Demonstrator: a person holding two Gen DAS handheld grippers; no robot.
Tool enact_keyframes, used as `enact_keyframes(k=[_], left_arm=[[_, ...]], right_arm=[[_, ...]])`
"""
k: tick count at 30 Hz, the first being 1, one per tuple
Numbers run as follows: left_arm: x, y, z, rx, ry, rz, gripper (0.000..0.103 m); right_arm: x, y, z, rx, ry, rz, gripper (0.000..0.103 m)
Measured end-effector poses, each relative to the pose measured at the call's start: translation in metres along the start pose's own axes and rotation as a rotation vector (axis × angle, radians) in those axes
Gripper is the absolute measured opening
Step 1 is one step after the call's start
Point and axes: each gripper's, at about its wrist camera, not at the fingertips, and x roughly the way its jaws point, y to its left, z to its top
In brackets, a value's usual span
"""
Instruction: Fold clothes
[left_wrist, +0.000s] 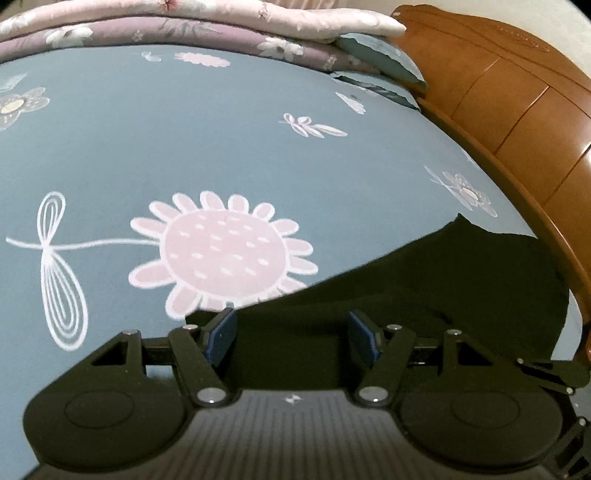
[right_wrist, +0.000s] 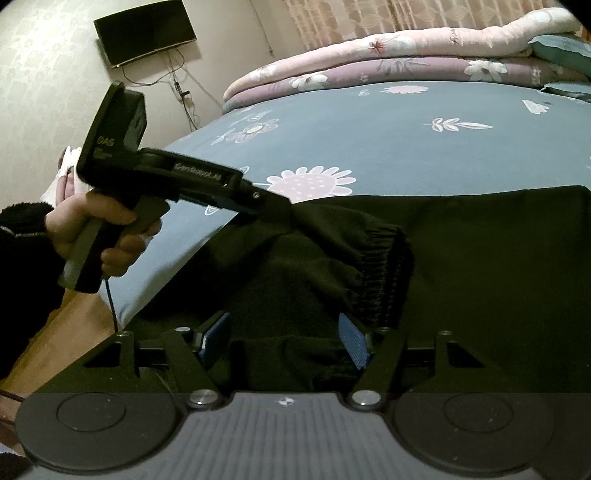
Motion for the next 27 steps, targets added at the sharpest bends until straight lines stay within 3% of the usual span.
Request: enact_keyframes(k=[3, 8, 14, 23, 27], left_arm=[[-0.003, 0.001, 0.003, -0.011, -0.003, 0.009, 0.066], [-0.034, -0.016, -0.006, 0.059, -0.023, 0.016, 0.066], [-0.071, -0.042, -0.049, 0.144, -0.005, 0.002, 0.066], [-0.083, -0.057, -0.109, 0.073, 0.044, -0.074, 0.067], [-0.079, -0.054, -0.122, 0.035, 0.071, -0.067, 0.067]], right_arm=[[0.000, 0.000, 0.000, 0.002, 0.000, -0.001, 0.070], [0.000, 0.000, 0.000, 0.013, -0.004, 0.005, 0.073], [-0.011, 0.010, 0.002, -0.012, -0.029, -0.011, 0.076], [-0.045, 0.004, -0.001, -0.068, -0.054, -0.143, 0.082], [-0.058, -0.010, -0.009, -0.059, -0.046, -0.228, 0.082]])
